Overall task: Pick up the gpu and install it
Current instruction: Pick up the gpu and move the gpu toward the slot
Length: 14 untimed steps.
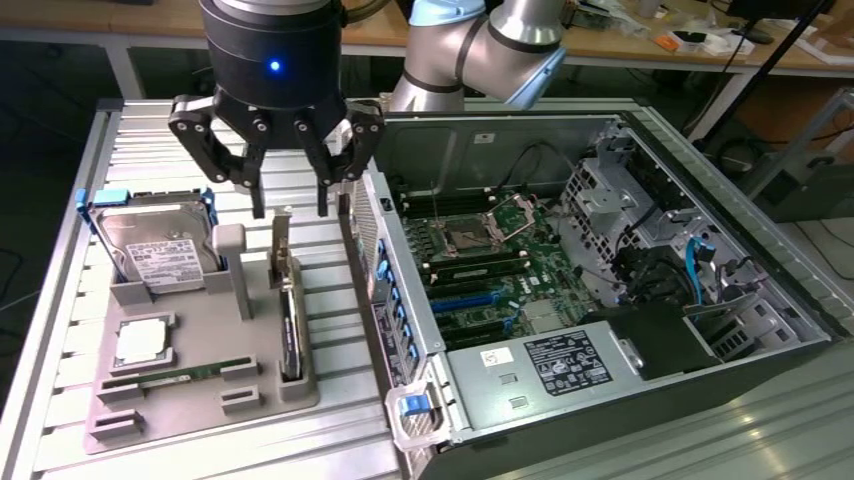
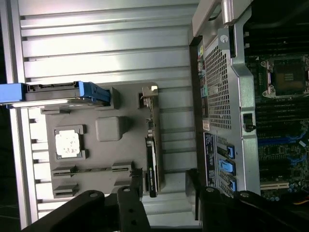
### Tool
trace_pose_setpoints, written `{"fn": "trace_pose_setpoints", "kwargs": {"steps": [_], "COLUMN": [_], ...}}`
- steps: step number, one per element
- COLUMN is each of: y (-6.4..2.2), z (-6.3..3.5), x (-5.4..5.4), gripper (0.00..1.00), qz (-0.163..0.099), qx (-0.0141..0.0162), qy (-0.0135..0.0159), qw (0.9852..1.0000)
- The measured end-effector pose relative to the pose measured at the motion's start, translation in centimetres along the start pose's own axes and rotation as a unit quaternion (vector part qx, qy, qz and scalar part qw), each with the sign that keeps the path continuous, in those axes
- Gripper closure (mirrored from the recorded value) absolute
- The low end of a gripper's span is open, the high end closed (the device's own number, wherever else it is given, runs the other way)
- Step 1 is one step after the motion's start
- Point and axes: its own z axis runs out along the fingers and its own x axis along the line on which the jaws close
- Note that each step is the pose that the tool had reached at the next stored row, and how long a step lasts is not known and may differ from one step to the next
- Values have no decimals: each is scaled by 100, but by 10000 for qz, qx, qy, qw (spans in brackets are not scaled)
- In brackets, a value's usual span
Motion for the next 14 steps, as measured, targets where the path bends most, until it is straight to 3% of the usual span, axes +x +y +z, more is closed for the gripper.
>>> {"fn": "trace_pose_setpoints", "kwargs": {"steps": [2,14], "y": [0,-2], "z": [0,7], "x": [0,1], "gripper": [40,40], "qz": [0,0], "qx": [0,-1], "qy": [0,0], "qw": [10000,10000]}}
